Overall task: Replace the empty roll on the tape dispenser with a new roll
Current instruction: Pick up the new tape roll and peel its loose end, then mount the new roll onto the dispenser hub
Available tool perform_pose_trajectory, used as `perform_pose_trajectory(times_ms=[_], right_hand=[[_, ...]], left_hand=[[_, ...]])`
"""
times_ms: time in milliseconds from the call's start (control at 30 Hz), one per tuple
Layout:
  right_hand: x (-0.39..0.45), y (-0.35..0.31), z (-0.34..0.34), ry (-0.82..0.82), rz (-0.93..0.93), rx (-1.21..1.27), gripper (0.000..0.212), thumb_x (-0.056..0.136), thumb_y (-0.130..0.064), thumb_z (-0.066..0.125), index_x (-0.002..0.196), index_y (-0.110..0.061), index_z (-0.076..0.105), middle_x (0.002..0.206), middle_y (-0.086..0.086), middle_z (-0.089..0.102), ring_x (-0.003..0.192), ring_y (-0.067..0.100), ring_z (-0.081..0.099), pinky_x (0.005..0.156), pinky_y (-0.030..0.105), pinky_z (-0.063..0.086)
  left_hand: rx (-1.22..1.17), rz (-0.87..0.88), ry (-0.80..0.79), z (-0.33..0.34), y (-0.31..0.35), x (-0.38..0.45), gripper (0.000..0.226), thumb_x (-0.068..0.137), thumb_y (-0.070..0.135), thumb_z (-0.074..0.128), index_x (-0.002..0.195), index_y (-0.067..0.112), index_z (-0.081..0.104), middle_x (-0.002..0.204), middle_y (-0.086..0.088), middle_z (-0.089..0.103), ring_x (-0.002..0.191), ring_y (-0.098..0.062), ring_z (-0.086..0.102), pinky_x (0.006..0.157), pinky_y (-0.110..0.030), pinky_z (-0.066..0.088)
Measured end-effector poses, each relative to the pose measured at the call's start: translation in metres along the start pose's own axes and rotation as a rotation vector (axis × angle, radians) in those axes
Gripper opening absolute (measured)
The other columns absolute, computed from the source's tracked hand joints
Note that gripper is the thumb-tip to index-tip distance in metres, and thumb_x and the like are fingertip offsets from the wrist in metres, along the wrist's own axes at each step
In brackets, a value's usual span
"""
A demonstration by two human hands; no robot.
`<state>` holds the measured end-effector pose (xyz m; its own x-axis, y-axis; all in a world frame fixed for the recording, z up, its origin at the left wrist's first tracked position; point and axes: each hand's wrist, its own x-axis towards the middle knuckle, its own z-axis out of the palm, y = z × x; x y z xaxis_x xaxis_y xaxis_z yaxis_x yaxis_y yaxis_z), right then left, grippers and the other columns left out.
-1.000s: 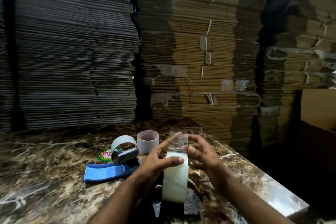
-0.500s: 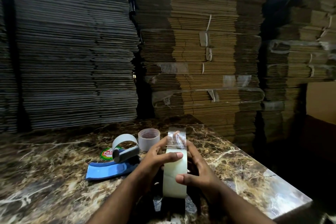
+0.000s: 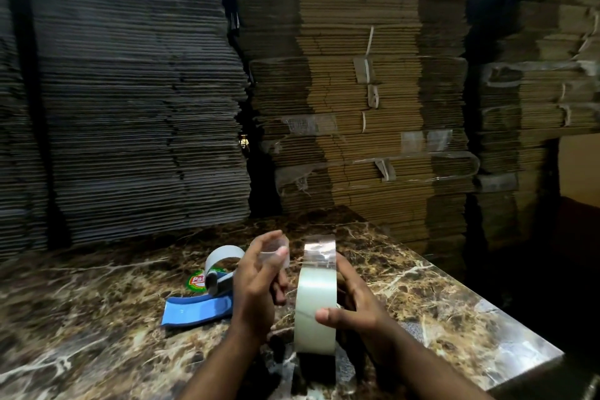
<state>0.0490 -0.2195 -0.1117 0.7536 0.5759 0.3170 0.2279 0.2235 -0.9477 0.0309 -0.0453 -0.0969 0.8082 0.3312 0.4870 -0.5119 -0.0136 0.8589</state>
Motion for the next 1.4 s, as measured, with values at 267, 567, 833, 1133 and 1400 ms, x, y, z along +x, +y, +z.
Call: perform_pose_trajectory(times_ms=[267, 567, 833, 1133, 1400], right_hand=[[0.002, 0.002, -0.003, 0.002, 0.02, 0.04, 0.086, 0.051, -0.025, 0.082, 0.129, -0.032, 0.049, 0.116, 0.007, 0.067, 0.097, 0.015, 0.071, 0.072, 0.029, 0.058], [0.003, 0.001, -0.003, -0.002, 0.067, 0.015, 0.097, 0.048, -0.03, 0.082, 0.137, -0.034, 0.042, 0.123, 0.006, 0.064, 0.101, 0.014, 0.07, 0.074, 0.027, 0.058], [0.002, 0.003, -0.004, 0.016, 0.084, -0.02, 0.112, 0.047, -0.029, 0.084, 0.148, -0.026, 0.035, 0.125, 0.005, 0.062, 0.102, 0.012, 0.07, 0.074, 0.027, 0.058], [0.003, 0.003, -0.001, 0.044, 0.086, -0.079, 0.122, 0.042, -0.032, 0.086, 0.151, -0.02, 0.031, 0.124, 0.004, 0.061, 0.096, 0.003, 0.069, 0.07, 0.019, 0.057], [0.007, 0.005, 0.013, 0.113, 0.057, -0.101, 0.126, 0.039, -0.033, 0.09, 0.151, -0.024, 0.033, 0.124, 0.002, 0.06, 0.097, 0.004, 0.069, 0.069, 0.02, 0.058]], left_hand=[[0.644, 0.365, 0.341, -0.021, 0.021, 0.017, 0.013, 0.081, 0.027, 0.055, 0.075, 0.023, 0.066, 0.063, 0.008, 0.066, 0.062, -0.013, 0.061, 0.056, -0.033, 0.047], [1.402, -0.178, -0.151, -0.063, 0.024, 0.067, 0.041, 0.064, 0.058, 0.048, 0.077, 0.024, 0.066, 0.086, 0.0, 0.068, 0.087, -0.024, 0.063, 0.076, -0.036, 0.051], [0.818, -0.405, -0.04, -0.063, 0.029, 0.061, 0.021, 0.07, 0.032, 0.072, 0.066, 0.013, 0.065, 0.082, -0.011, 0.07, 0.084, -0.025, 0.065, 0.075, -0.04, 0.052], [0.394, -0.577, -0.014, -0.077, 0.031, 0.053, 0.023, 0.093, 0.02, 0.055, 0.073, 0.009, 0.054, 0.069, -0.01, 0.053, 0.051, -0.019, 0.051, 0.037, -0.018, 0.033], [-0.099, -0.587, 0.102, -0.108, 0.018, 0.039, 0.03, 0.094, 0.026, 0.052, 0.106, 0.0, 0.062, 0.079, -0.018, 0.064, 0.06, -0.024, 0.059, 0.047, -0.027, 0.048]])
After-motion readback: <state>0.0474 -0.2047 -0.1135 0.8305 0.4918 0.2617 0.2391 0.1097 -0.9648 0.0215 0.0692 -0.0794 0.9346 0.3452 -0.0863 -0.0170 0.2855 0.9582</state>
